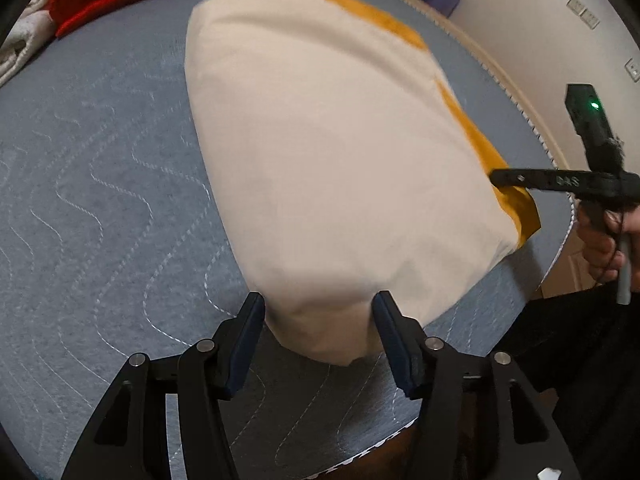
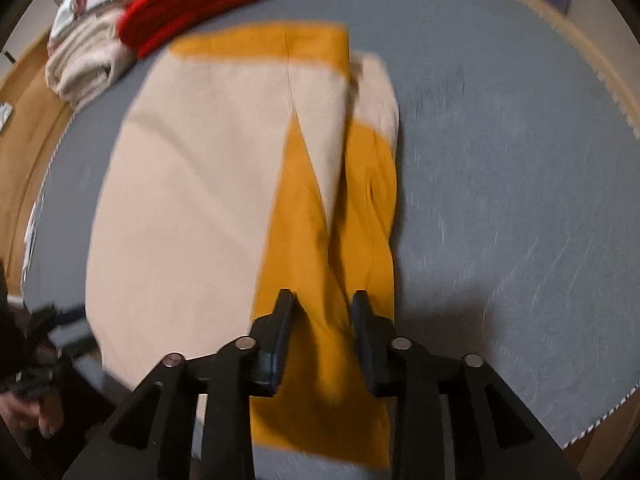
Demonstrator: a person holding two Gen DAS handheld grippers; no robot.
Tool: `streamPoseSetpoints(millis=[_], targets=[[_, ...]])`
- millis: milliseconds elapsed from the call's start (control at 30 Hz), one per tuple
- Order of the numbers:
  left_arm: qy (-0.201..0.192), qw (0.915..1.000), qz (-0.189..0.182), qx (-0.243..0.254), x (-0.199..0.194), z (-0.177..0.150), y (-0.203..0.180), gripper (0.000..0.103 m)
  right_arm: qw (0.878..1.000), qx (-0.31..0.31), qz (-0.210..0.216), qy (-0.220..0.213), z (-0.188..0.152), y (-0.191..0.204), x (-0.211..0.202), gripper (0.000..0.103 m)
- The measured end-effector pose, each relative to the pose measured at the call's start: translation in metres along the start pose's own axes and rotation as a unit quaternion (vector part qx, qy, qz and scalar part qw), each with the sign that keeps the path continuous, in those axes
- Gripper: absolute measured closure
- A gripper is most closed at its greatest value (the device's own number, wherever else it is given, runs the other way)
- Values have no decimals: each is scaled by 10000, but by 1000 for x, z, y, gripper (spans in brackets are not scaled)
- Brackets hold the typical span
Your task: Fold large clothes
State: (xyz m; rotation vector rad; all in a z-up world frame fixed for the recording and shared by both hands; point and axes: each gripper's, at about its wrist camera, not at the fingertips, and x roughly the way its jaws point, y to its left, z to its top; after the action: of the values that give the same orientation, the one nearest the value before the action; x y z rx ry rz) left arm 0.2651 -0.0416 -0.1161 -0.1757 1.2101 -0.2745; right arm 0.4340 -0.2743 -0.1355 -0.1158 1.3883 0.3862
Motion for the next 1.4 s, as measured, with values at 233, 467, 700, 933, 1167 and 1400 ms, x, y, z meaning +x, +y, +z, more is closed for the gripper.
streamPoseSetpoints(millis=[233, 467, 700, 933, 1167, 1400], targets=[[40, 9998, 186, 66, 11, 1, -7, 43, 9985, -504, -102, 210, -17, 4, 10, 81], [-30, 9996, 264, 3, 18, -5, -4, 40, 9935, -918, -643, 197, -26, 30, 21, 95], [-164, 9992, 356, 17, 15, -7, -12, 40, 9932, -849, -791, 91, -27, 31, 13, 91], [-365, 9990, 231, -95, 5, -4, -10, 44, 9852, -1128, -1289, 2, -43, 34, 5, 84], [-649, 9972, -4, -382, -9, -3, 7, 62, 9795, -1232, -1584, 162, -47, 33, 17, 84], [-346, 9970, 192, -669, 13, 0, 26, 68, 9771, -1255, -1698, 252, -48, 31, 26, 84]])
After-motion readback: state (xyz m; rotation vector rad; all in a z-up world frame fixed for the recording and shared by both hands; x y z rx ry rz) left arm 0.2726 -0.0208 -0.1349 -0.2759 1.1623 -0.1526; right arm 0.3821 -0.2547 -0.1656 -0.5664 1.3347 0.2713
